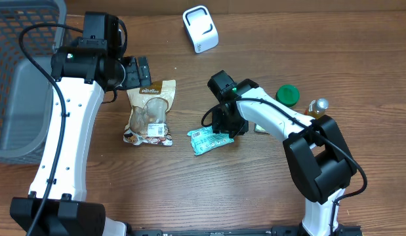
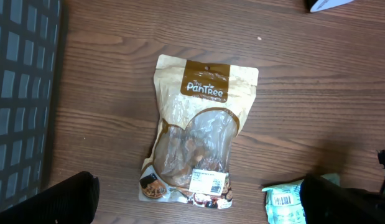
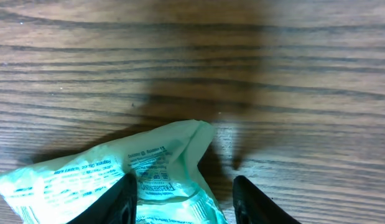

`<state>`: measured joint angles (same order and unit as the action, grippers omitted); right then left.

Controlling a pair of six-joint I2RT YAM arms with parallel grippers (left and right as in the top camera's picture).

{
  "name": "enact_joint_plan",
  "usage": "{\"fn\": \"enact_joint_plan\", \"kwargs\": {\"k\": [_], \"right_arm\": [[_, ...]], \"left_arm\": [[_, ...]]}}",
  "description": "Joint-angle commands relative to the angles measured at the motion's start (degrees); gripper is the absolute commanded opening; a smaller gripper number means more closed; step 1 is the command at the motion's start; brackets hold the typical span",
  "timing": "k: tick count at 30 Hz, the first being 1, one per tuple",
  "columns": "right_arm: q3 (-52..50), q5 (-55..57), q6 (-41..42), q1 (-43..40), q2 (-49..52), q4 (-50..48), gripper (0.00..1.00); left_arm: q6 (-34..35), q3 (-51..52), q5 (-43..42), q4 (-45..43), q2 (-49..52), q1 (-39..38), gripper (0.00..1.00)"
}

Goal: Scan the item barcode

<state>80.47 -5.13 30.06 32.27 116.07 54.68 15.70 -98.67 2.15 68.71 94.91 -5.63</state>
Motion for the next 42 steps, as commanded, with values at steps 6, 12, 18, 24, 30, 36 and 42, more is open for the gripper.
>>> {"fn": "enact_joint_plan", "kwargs": {"k": [6,12,18,24,30,36,42], "right_arm": [[-2.86,-1.33,0.09,0.28,-0.02,0.66,0.48],[-3.06,-1.38,0.09,0.28,-0.02,0.68,0.54],[-3.19,-1.81,0.09,0.28,-0.02,1.18,0.37],[-3.28,-2.64,0.07,0.28,-0.02,1.53,0.04],[-1.42,-3.58,-0.17,-0.96,-0.17,1.66,0.04],[1.33,-11.76,-3.78,-4.11,-1.77,0.61,0.04],[1.36,-17.05,-5.09,-6.88,-2.34,0.11,0.04]], "left_arm": [[-0.48,0.07,-0.28,-0.13,0.44,-0.13,1.00],[-0.48,0.07,-0.28,-0.13,0.44,-0.13,1.00],[-0.48,0.07,-0.28,-0.13,0.44,-0.13,1.00],[-0.48,0.07,-0.28,-0.15,0.44,-0.13,0.99],[-0.48,0.07,-0.28,-0.13,0.44,-0.13,1.00],[-0.48,0.07,-0.28,-0.11,0.44,-0.13,0.99],[-0.48,0.07,-0.28,-0.11,0.44,-0.13,1.00]]}}
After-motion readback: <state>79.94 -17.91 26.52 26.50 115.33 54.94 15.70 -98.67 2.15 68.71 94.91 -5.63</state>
